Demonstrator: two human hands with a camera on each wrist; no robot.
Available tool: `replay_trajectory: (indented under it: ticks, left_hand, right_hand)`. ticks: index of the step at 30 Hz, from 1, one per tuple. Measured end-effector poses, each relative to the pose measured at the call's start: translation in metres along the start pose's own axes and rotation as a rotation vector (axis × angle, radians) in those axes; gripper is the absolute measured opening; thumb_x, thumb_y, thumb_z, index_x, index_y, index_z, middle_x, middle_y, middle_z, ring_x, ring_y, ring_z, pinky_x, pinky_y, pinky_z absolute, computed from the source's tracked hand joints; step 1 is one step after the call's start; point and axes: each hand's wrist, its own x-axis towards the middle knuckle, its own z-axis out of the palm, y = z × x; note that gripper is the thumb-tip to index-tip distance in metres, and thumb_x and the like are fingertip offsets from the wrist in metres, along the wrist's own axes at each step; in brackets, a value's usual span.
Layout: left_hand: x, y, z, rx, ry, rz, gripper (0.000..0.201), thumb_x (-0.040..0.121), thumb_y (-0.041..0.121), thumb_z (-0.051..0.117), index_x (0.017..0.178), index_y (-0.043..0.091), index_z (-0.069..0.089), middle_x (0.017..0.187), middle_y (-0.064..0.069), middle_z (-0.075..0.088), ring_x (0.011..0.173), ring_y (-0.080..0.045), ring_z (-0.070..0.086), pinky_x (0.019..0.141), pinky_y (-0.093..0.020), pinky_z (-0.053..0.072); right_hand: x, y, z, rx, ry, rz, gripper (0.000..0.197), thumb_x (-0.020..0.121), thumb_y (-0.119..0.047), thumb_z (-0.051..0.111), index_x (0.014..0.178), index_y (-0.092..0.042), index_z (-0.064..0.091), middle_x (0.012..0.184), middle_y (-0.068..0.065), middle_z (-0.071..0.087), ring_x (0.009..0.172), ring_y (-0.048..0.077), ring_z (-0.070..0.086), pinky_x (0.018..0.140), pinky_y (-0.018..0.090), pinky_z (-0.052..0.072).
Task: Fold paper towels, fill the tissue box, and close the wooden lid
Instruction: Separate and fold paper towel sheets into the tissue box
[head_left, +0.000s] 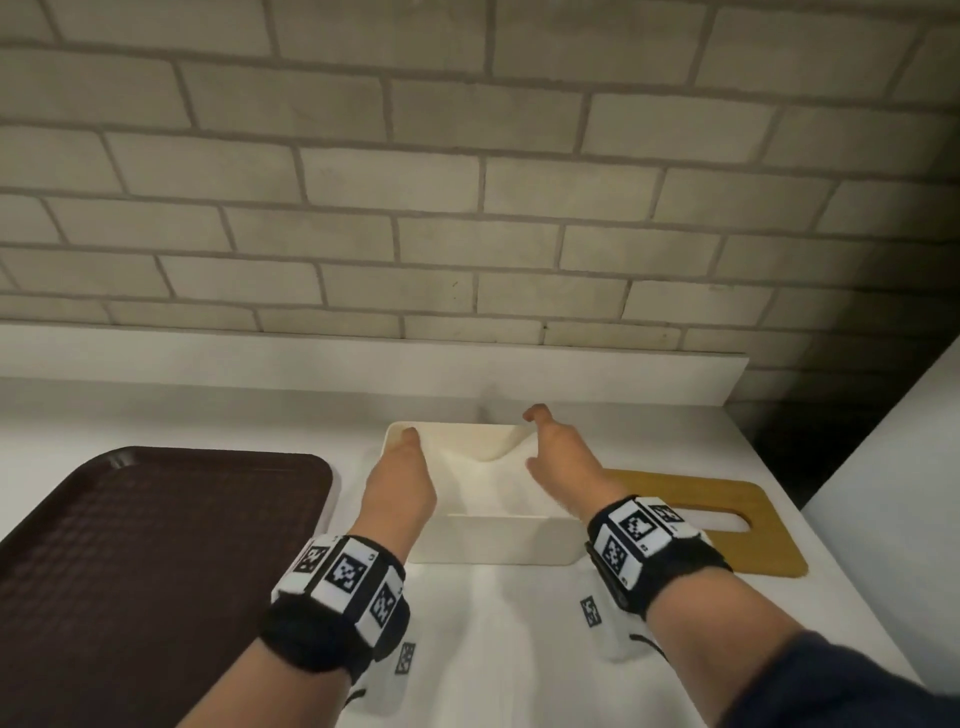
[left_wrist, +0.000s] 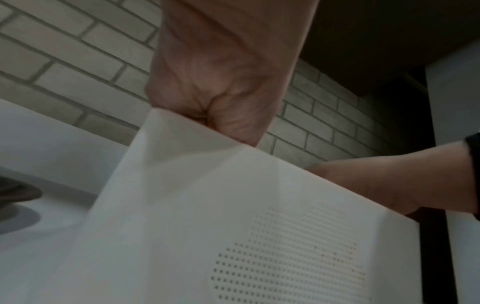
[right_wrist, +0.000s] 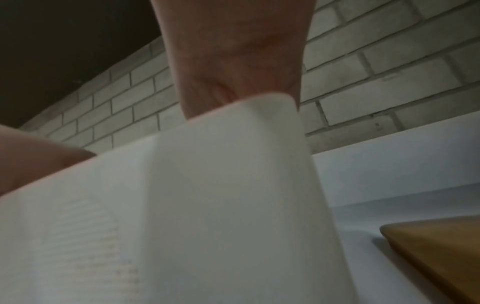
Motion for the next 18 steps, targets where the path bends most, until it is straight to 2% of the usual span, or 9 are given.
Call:
replay_trajectory:
  ticks: [2, 5, 8, 9, 12, 13, 15, 16, 18]
  left_hand:
    - [0.006, -0.001, 0.003, 0.057, -0.013, 0.011, 0.059, 0.087, -0.008, 0.036, 0.143, 0.007, 0.03, 0.126, -0.019, 0.055, 0.113, -0.035, 0.057, 0.086, -0.034, 0.044]
    - [0.011, -0.001, 0.006, 0.102, 0.011, 0.013, 0.049, 0.086, -0.009, 0.036, 0.134, 0.002, 0.036, 0.125, -0.018, 0.052, 0.107, -0.034, 0.059, 0.074, -0.028, 0.038]
    - [0.012, 0.002, 0.007, 0.13, -0.01, -0.027, 0.043, 0.087, -0.008, 0.038, 0.129, 0.0, 0.037, 0.121, -0.015, 0.053, 0.104, -0.031, 0.061, 0.072, -0.028, 0.04]
    - [0.011, 0.004, 0.007, 0.15, -0.017, -0.038, 0.043, 0.087, -0.007, 0.04, 0.13, 0.0, 0.036, 0.123, -0.015, 0.052, 0.106, -0.031, 0.061, 0.074, -0.029, 0.043]
    - [0.004, 0.011, 0.007, 0.295, 0.02, -0.021, 0.049, 0.087, -0.003, 0.043, 0.134, 0.002, 0.031, 0.13, -0.015, 0.047, 0.11, -0.028, 0.059, 0.078, -0.031, 0.051]
    - [0.003, 0.013, 0.007, 0.376, 0.059, 0.016, 0.053, 0.087, -0.002, 0.046, 0.137, 0.004, 0.029, 0.131, -0.014, 0.045, 0.113, -0.027, 0.056, 0.078, -0.03, 0.05]
    - [0.007, 0.016, 0.005, 0.539, 0.094, 0.142, 0.056, 0.087, 0.002, 0.049, 0.139, 0.011, 0.031, 0.13, -0.009, 0.047, 0.116, -0.025, 0.05, 0.081, -0.029, 0.048]
    - [0.011, 0.016, 0.006, 0.597, 0.055, 0.206, 0.053, 0.087, 0.005, 0.05, 0.137, 0.015, 0.037, 0.13, -0.006, 0.05, 0.117, -0.025, 0.05, 0.084, -0.03, 0.046]
    - [0.021, 0.011, 0.01, 0.578, -0.113, 0.239, 0.048, 0.089, 0.008, 0.05, 0.135, 0.021, 0.047, 0.132, -0.003, 0.054, 0.12, -0.023, 0.051, 0.095, -0.031, 0.046]
  right_hand:
    - [0.003, 0.0, 0.004, -0.07, -0.008, -0.036, 0.059, 0.085, 0.009, 0.039, 0.139, -0.013, 0.031, 0.081, 0.007, 0.052, 0.09, 0.03, 0.06, 0.074, 0.031, 0.047]
    - [0.004, -0.002, 0.004, -0.153, -0.042, -0.058, 0.06, 0.085, 0.009, 0.041, 0.14, -0.011, 0.029, 0.079, 0.006, 0.057, 0.094, 0.03, 0.061, 0.077, 0.029, 0.045]
    - [0.0, -0.004, 0.005, -0.19, -0.097, -0.021, 0.067, 0.086, 0.007, 0.041, 0.146, -0.009, 0.017, 0.077, 0.005, 0.056, 0.08, 0.024, 0.057, 0.061, 0.029, 0.045]
    - [-0.001, -0.005, 0.005, -0.205, -0.11, 0.001, 0.069, 0.086, 0.006, 0.041, 0.147, -0.008, 0.012, 0.078, 0.004, 0.054, 0.079, 0.023, 0.055, 0.061, 0.028, 0.043]
    - [-0.007, -0.01, 0.008, -0.368, -0.074, 0.016, 0.075, 0.086, 0.004, 0.041, 0.149, -0.004, 0.001, 0.112, 0.013, 0.058, 0.102, 0.026, 0.055, 0.083, 0.029, 0.046]
    - [-0.008, -0.013, 0.007, -0.445, -0.028, -0.001, 0.075, 0.085, 0.003, 0.043, 0.149, -0.004, 0.004, 0.119, 0.015, 0.055, 0.108, 0.028, 0.053, 0.088, 0.031, 0.045]
    - [-0.01, -0.02, 0.003, -0.508, 0.046, -0.09, 0.066, 0.083, 0.003, 0.048, 0.144, -0.007, 0.023, 0.122, 0.015, 0.053, 0.112, 0.03, 0.051, 0.088, 0.034, 0.045]
    - [-0.009, -0.022, 0.003, -0.468, 0.03, -0.164, 0.061, 0.083, 0.002, 0.05, 0.14, -0.009, 0.032, 0.124, 0.013, 0.053, 0.113, 0.029, 0.051, 0.088, 0.034, 0.045]
    - [-0.006, -0.023, 0.007, -0.286, -0.128, -0.259, 0.059, 0.083, -0.003, 0.058, 0.138, -0.015, 0.04, 0.13, 0.01, 0.053, 0.119, 0.026, 0.051, 0.092, 0.032, 0.045]
